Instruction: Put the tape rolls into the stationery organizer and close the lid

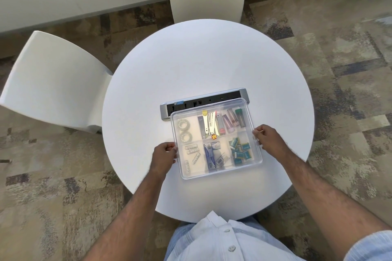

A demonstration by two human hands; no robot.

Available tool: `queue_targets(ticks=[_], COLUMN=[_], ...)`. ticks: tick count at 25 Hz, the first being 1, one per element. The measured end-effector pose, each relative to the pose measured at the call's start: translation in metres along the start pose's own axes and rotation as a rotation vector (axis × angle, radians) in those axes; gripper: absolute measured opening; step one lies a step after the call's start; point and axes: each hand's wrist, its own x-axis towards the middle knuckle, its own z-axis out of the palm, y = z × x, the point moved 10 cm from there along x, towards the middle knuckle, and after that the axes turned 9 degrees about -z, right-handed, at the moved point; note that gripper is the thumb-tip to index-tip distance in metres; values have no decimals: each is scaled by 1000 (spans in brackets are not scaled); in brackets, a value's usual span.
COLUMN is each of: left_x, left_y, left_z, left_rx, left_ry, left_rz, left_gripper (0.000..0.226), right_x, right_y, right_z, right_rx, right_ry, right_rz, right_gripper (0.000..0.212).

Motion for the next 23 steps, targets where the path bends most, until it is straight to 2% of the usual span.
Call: queue_targets(ticks=[3,7,13,18,20,23], left_x=[-13,-33,-57,-63,-63,-62], left_y=[-1,-32,-55,-54,-52,-49], left_z=[2,6,8,12,12,11], left_rx=[58,116,143,137,148,251], left_ry=[-27,-99,-55,-15,-2,28], left_rz=[95,94,121,119,112,144], left_gripper=[22,39,38,38,36,40], right_x=[-20,-59,-78,-69,-67,-64], right_y=[6,37,51,52,50,35], right_z=[8,17,23,19,19,14], right_rx=[-24,-11,42,-1,-44,-145], right_ry=[-68,-162,-203,-241,-270,-242], right_rz=[-62,-52,-46,-46,-59,-169], right_gripper=[19,31,24,30,36,61])
